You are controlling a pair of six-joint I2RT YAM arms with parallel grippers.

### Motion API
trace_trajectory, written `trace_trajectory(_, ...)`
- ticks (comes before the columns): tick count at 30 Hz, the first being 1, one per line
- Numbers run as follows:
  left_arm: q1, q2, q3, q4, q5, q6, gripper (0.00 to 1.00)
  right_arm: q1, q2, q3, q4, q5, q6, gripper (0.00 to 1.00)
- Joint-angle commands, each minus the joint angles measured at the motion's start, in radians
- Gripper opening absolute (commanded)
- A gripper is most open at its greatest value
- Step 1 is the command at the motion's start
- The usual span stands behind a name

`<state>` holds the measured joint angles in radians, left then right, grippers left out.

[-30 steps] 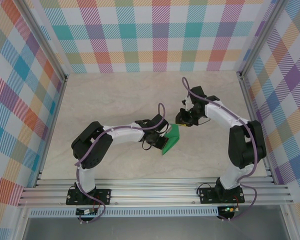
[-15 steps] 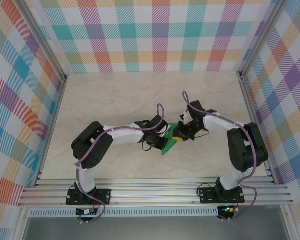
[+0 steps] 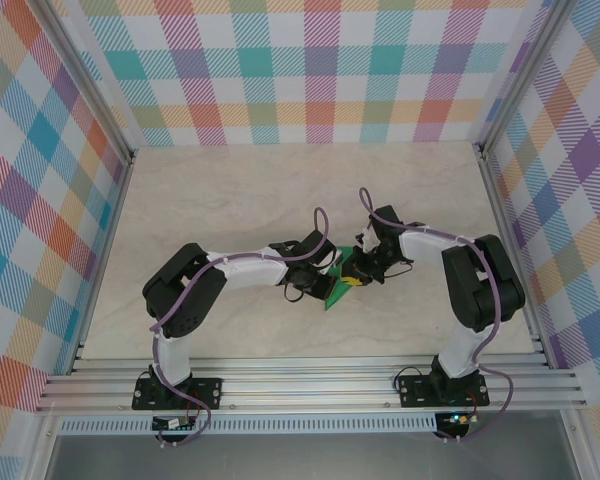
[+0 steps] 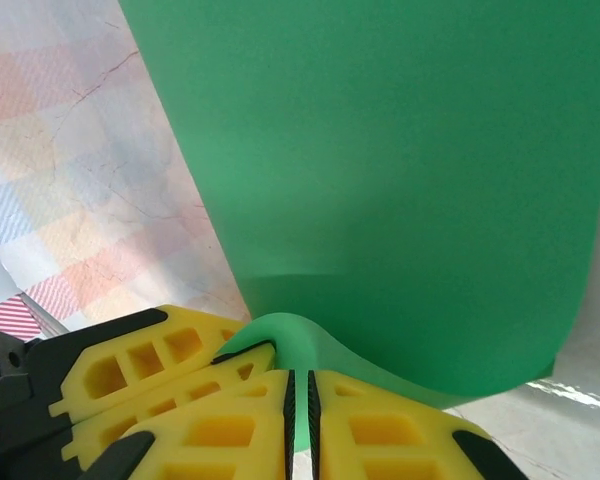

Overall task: Fold a paper plane with a square sheet of paper (pick it up from the middle)
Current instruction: Third fold the triangle at the center of the table.

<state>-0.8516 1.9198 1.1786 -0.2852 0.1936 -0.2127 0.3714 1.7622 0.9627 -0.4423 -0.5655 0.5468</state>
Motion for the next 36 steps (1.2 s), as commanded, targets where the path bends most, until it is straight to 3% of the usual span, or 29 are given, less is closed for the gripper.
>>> trace_trajectory(1,0.011,-0.020,-0.005,-0.005,0.011,0.004,0.03,0.006,0.027,-0.016,0.024,0.006,-0.001,0.14)
trace_trajectory(14,0.010,-0.048,-0.013,-0.020,-0.011,0.003,0.06,0.005,0.082,-0.010,0.000,0.060,-0.039,0.15)
trace_trajectory(17,0.010,-0.079,-0.013,-0.020,-0.016,-0.014,0.16,0.005,0.094,-0.020,0.008,0.058,-0.036,0.15)
trace_trajectory(20,0.010,-0.133,-0.012,-0.022,-0.026,-0.045,0.35,0.006,0.093,-0.028,0.007,0.072,-0.033,0.15)
trace_trajectory(24,0.010,-0.223,-0.047,0.000,-0.063,-0.116,0.45,0.006,0.092,-0.030,0.006,0.077,-0.029,0.15)
trace_trajectory(27,0.008,-0.257,-0.065,-0.001,-0.025,-0.162,0.43,0.006,0.089,-0.028,0.008,0.075,-0.027,0.15)
trace_trajectory(30,-0.002,-0.278,-0.096,0.064,0.019,-0.220,0.32,0.006,0.083,-0.027,0.007,0.078,-0.025,0.15)
trace_trajectory(33,-0.024,-0.250,-0.100,0.109,0.080,-0.267,0.28,0.006,0.082,-0.026,0.005,0.078,-0.019,0.15)
trace_trajectory(36,-0.055,-0.202,-0.078,0.109,0.054,-0.295,0.26,0.006,0.081,-0.028,0.012,0.078,-0.012,0.15)
